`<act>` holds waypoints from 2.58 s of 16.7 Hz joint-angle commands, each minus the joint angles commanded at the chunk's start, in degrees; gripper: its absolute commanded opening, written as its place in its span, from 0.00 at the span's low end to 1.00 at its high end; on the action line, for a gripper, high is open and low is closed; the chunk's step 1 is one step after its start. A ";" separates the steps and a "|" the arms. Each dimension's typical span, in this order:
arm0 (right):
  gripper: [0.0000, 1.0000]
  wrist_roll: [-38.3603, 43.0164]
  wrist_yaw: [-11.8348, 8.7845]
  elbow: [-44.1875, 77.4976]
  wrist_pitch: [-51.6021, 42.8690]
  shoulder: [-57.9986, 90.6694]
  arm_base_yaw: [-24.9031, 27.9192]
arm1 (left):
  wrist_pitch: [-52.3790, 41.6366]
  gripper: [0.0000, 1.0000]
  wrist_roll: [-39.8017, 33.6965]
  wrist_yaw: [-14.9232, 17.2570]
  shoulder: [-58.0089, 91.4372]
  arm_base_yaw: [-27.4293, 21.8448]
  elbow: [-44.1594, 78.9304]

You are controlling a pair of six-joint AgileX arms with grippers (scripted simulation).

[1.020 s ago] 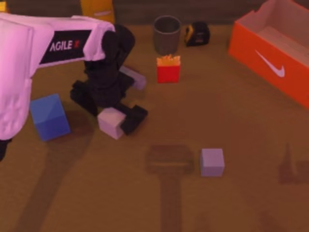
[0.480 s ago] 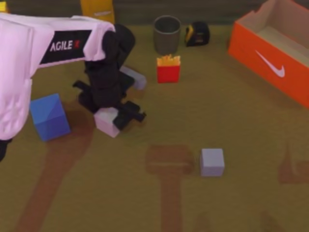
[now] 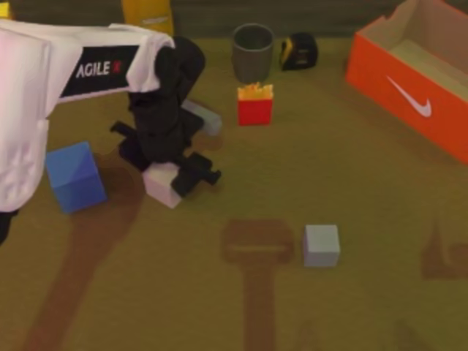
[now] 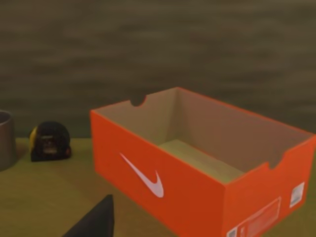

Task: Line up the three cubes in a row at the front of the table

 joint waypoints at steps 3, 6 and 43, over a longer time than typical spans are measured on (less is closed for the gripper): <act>1.00 0.00 0.00 0.00 0.00 0.00 0.00 | 0.00 0.00 0.00 0.00 0.00 0.00 0.00; 1.00 0.00 0.00 0.00 0.00 0.00 0.00 | -1.44 0.00 -0.04 0.23 -1.61 0.07 1.16; 1.00 0.00 0.00 0.00 0.00 0.00 0.00 | -15.93 0.00 -57.77 -1.02 -7.60 -22.02 8.94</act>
